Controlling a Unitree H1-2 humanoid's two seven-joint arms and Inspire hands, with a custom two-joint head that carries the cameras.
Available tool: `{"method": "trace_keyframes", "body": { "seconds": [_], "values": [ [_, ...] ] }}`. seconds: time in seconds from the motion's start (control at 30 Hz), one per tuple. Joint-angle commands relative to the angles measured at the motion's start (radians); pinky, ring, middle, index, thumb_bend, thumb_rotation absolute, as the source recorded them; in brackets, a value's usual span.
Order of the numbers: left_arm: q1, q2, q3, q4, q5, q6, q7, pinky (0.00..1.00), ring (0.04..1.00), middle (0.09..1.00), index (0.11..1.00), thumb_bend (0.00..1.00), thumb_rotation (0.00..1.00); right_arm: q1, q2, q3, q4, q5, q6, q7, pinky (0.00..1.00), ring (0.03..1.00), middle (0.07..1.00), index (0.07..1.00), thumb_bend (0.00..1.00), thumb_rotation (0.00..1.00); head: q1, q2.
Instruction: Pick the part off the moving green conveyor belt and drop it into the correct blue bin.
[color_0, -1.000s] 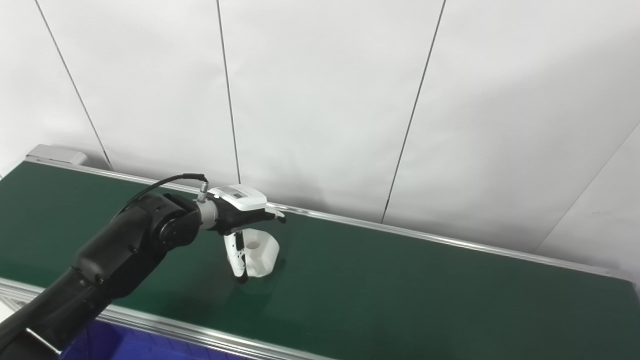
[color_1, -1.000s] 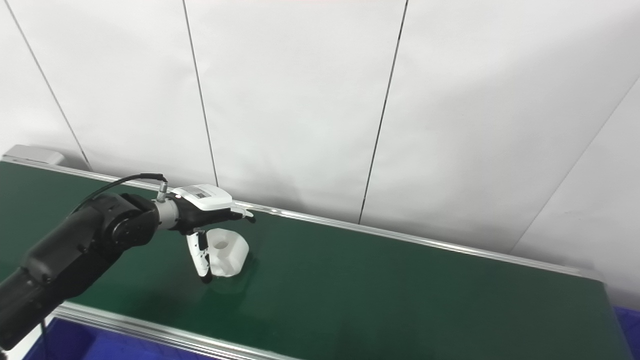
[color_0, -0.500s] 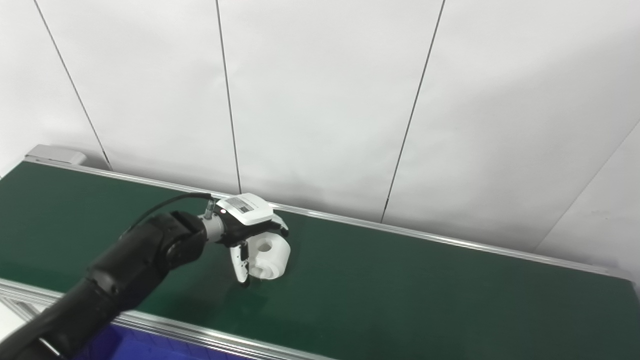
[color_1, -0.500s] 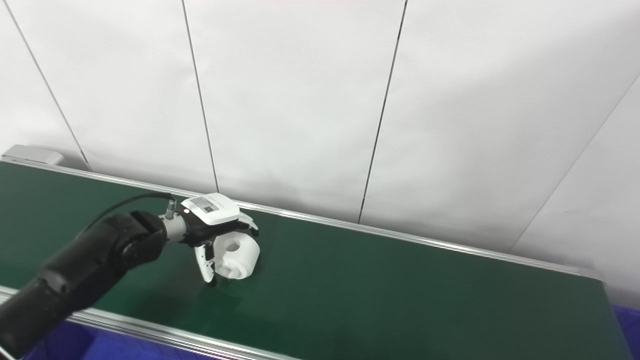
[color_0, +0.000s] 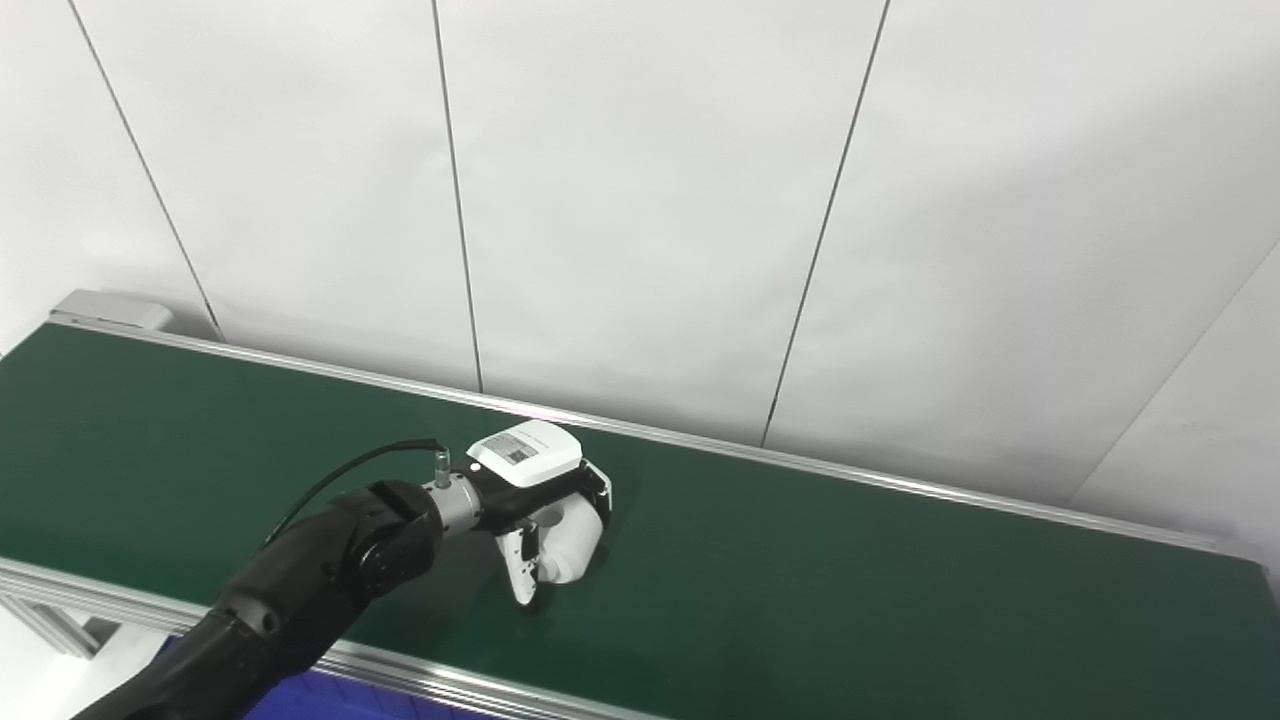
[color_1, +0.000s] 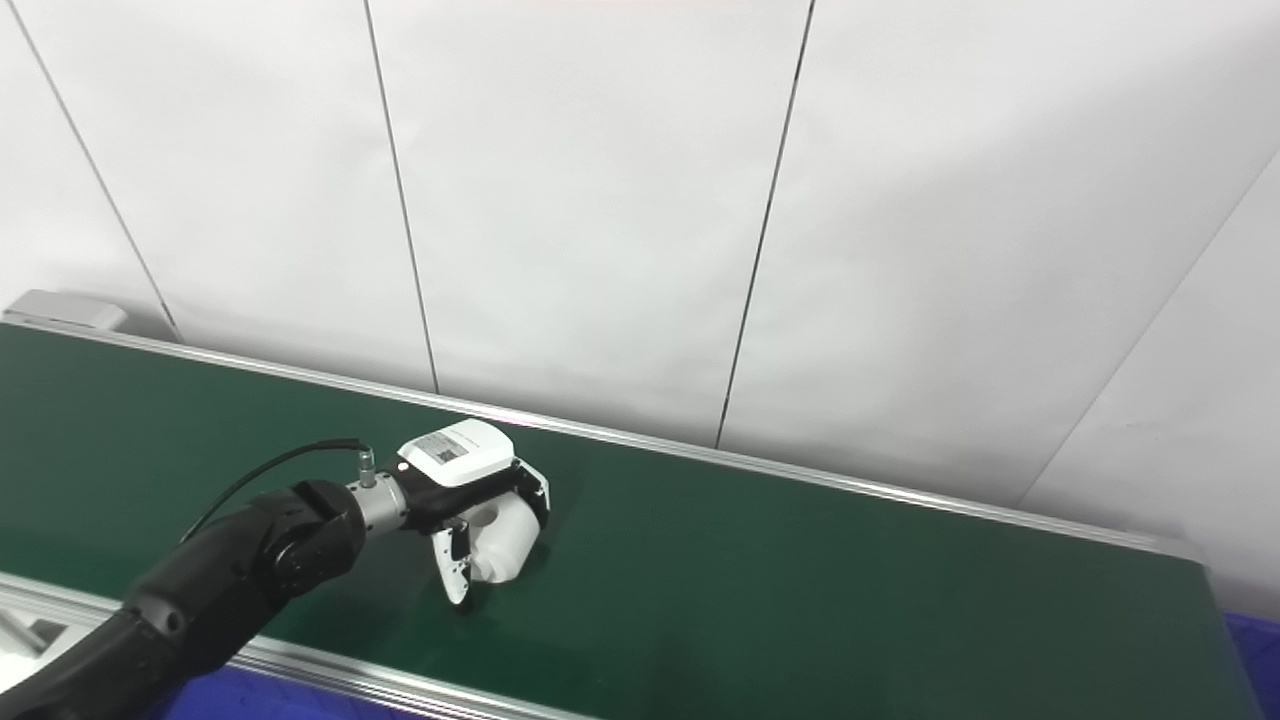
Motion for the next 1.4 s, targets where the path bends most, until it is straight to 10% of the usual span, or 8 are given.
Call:
{"method": "trace_keyframes", "body": {
  "seconds": [0.0, 0.4, 0.73, 1.37],
  "values": [
    [-0.016, 0.014, 0.014, -0.028, -0.015, 0.000, -0.003, 0.33, 0.405, 0.484, 0.487, 0.52, 0.00, 0.008, 0.008, 0.004, -0.033, -0.002, 0.001, 0.006, 1.00, 1.000, 1.000, 1.000, 0.96, 1.00, 0.001, -0.001],
    [-0.045, 0.075, 0.074, -0.246, -0.087, 0.045, -0.171, 0.28, 0.341, 0.422, 0.506, 0.52, 0.00, 0.009, -0.002, 0.002, -0.075, 0.007, 0.035, 0.011, 1.00, 1.000, 1.000, 1.000, 0.96, 1.00, 0.065, 0.058],
    [-0.048, 0.137, 0.164, -0.602, -0.187, 0.249, -0.430, 0.33, 0.391, 0.450, 0.520, 0.52, 0.00, 0.006, -0.042, -0.039, -0.193, 0.091, 0.141, 0.022, 1.00, 1.000, 1.000, 1.000, 0.91, 1.00, 0.271, 0.190],
    [0.353, 0.161, 0.294, -1.009, -0.180, 0.472, -0.535, 0.25, 0.312, 0.409, 0.518, 0.52, 0.00, -0.014, -0.113, -0.085, -0.190, 0.195, 0.165, 0.079, 1.00, 1.000, 1.000, 1.000, 0.92, 1.00, 0.288, 0.183]
  ]
}}
